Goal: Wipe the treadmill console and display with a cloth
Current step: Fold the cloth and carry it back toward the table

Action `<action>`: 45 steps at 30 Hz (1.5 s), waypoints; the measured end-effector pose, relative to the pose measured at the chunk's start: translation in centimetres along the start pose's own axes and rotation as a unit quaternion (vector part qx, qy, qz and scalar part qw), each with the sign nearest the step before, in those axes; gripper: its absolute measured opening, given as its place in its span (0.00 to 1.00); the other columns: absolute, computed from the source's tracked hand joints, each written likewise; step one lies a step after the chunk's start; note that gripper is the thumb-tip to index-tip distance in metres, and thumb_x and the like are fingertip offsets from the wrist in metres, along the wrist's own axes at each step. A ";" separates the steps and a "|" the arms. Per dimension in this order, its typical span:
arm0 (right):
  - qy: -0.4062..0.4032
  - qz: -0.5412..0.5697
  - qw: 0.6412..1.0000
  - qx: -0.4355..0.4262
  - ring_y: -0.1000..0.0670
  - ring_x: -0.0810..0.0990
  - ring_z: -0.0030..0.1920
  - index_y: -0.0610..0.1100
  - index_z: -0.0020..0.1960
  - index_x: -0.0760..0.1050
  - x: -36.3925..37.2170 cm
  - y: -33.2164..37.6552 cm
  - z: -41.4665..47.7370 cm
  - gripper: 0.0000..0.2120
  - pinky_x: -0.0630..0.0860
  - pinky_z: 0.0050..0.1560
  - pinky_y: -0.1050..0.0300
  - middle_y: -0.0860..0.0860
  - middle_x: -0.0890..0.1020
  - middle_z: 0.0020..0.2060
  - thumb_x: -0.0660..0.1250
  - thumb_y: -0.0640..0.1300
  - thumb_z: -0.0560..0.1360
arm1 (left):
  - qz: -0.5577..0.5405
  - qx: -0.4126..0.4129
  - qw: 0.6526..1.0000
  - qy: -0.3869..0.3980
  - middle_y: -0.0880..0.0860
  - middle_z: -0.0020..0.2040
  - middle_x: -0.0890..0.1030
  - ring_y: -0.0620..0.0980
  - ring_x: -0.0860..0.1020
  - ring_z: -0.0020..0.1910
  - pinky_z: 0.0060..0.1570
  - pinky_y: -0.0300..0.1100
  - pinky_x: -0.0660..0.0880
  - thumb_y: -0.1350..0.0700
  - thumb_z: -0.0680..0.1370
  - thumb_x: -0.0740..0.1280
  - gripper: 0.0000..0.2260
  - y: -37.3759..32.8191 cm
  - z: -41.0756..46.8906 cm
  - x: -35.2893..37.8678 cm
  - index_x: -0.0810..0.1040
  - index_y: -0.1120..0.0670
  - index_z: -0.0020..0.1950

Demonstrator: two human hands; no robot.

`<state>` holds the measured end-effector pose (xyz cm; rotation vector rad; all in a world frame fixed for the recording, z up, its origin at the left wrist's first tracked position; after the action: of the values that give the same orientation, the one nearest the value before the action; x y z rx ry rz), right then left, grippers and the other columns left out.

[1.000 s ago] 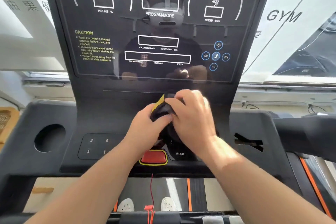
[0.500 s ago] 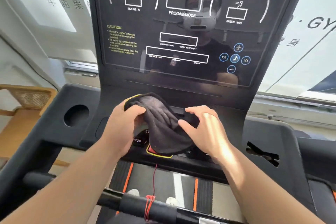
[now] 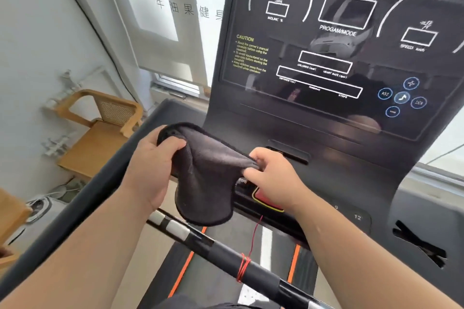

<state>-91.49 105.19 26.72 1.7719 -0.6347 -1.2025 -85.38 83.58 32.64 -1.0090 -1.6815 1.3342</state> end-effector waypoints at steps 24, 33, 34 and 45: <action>0.065 0.197 0.972 0.110 0.48 0.78 0.36 0.43 0.50 0.82 24.2 13.5 -5.0 0.21 0.74 0.40 0.49 0.44 0.84 0.46 0.59 0.22 0.73 | 0.072 -0.081 0.983 -0.146 0.54 0.52 0.84 0.54 0.81 0.57 0.51 0.45 0.79 0.67 0.76 0.69 0.14 4.6 -10.7 -36.1 0.82 0.50 0.54; 0.133 0.073 0.988 -0.002 0.52 0.78 0.36 0.45 0.47 0.84 31.5 19.4 -5.6 0.20 0.76 0.35 0.63 0.46 0.83 0.40 0.60 0.25 0.73 | 0.377 -0.012 0.910 -0.171 0.46 0.53 0.78 0.42 0.76 0.51 0.52 0.28 0.70 0.66 0.71 0.73 0.18 3.3 -18.8 -42.1 0.83 0.46 0.55; 0.156 0.074 0.985 -0.008 0.52 0.79 0.38 0.44 0.48 0.84 32.3 19.7 -5.9 0.19 0.77 0.36 0.64 0.45 0.84 0.41 0.61 0.25 0.74 | 0.410 -0.015 0.894 -0.179 0.46 0.52 0.77 0.43 0.74 0.51 0.49 0.27 0.68 0.66 0.71 0.73 0.18 3.3 -19.6 -42.3 0.83 0.47 0.55; 0.377 -0.217 0.873 -0.219 0.54 0.80 0.55 0.52 0.66 0.80 43.5 22.2 -11.9 0.24 0.77 0.55 0.62 0.56 0.83 0.54 0.78 0.42 0.71 | 0.433 -0.086 0.840 -0.314 0.46 0.47 0.76 0.46 0.76 0.46 0.46 0.47 0.75 0.60 0.76 0.71 0.08 5.0 -31.3 -48.6 0.84 0.46 0.44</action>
<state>-61.81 64.62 27.53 1.8242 0.4841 -0.7277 -36.65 52.29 29.25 -1.6892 -1.8957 2.3276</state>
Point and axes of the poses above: each hand's wrist, its own z-axis towards the middle knuckle, its own x-axis out of the palm, y = z × x, the point moved 6 cm from there along z, towards the middle knuckle
